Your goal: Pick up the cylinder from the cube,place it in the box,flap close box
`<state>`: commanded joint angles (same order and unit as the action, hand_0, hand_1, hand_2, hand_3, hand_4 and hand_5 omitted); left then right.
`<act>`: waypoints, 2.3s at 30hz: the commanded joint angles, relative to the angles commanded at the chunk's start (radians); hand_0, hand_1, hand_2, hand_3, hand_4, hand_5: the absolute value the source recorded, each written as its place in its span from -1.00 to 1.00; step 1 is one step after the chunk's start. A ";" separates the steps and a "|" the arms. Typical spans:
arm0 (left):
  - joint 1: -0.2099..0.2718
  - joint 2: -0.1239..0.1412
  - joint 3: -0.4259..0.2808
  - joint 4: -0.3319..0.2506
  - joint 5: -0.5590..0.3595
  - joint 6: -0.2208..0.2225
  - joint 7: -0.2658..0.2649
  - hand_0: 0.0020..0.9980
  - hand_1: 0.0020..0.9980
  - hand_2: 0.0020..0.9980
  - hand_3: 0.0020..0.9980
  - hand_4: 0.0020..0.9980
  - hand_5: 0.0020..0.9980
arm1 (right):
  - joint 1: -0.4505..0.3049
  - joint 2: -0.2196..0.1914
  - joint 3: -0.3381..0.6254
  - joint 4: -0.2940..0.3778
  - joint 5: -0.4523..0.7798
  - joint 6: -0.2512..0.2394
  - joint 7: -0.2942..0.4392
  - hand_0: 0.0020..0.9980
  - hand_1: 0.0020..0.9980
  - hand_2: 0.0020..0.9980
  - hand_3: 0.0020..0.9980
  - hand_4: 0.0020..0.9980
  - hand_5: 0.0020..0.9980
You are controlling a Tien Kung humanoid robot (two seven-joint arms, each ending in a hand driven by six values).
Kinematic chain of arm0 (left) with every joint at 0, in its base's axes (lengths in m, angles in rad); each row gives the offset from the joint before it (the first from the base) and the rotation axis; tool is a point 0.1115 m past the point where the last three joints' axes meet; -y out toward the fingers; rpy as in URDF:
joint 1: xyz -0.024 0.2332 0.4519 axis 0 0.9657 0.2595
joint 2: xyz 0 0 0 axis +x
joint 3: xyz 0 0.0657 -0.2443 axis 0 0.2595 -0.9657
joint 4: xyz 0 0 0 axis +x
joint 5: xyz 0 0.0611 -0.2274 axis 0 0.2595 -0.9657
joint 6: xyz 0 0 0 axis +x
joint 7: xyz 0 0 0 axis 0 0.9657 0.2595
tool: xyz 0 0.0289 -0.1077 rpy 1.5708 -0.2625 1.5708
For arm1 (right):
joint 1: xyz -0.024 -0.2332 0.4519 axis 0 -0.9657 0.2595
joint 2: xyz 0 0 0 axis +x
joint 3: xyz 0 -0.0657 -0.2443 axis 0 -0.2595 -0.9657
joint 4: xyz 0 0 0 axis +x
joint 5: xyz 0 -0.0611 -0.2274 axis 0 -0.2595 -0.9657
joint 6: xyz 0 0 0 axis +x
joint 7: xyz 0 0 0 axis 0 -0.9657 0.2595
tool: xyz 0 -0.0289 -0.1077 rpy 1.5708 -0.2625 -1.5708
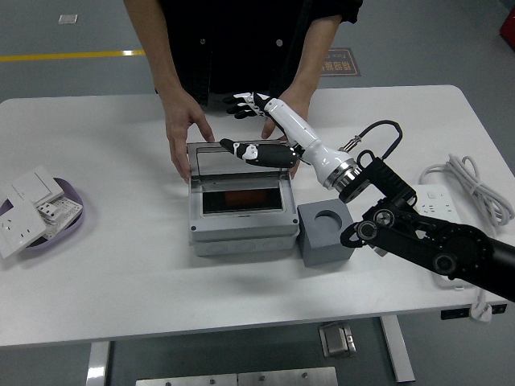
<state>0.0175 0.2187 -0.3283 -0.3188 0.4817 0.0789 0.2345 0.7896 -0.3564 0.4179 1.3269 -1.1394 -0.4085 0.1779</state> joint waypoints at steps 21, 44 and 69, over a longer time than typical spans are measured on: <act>-0.004 -0.002 0.003 0.000 -0.003 0.000 -0.001 0.23 0.27 0.26 0.26 0.37 -0.51 | 0.007 -0.040 -0.092 -0.014 -0.133 0.053 -0.032 0.46 0.32 0.32 0.34 0.38 -0.29; 0.001 -0.004 0.004 0.000 -0.006 0.002 -0.002 0.23 0.27 0.26 0.27 0.37 -0.51 | -0.086 -0.104 -0.085 0.115 -0.139 0.070 -0.050 0.35 0.31 0.32 0.34 0.37 -0.27; 0.010 -0.006 0.003 -0.001 -0.005 0.001 0.000 0.23 0.27 0.26 0.26 0.37 -0.51 | -0.472 -0.154 0.412 0.231 0.020 0.054 0.101 0.34 0.29 0.30 0.32 0.35 -0.27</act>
<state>0.0278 0.2130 -0.3250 -0.3194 0.4767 0.0802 0.2343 0.3175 -0.5107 0.8296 1.5580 -1.1190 -0.3546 0.2791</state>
